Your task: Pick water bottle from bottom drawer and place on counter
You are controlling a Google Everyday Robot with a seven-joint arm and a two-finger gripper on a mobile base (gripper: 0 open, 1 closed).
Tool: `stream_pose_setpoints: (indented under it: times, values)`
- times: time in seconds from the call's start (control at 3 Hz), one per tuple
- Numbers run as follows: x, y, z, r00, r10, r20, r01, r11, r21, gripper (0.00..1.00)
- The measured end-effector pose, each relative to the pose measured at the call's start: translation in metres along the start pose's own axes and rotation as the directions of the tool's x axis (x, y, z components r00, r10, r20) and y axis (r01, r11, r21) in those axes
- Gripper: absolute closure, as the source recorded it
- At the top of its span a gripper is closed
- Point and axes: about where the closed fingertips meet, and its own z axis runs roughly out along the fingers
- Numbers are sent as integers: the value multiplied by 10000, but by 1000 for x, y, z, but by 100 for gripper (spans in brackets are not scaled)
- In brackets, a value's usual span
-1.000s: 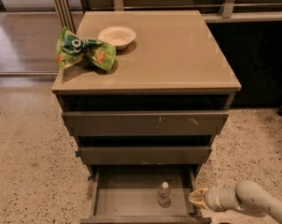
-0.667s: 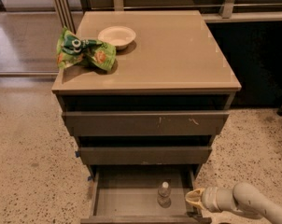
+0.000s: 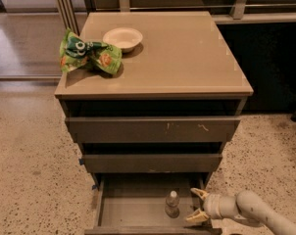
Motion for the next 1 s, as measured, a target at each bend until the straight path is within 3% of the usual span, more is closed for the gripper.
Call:
stream_pose_setpoints:
  times: [1.0]
  values:
    - [-14, -11, 52, 9943, -418, 984, 457, 9982, -377, 27]
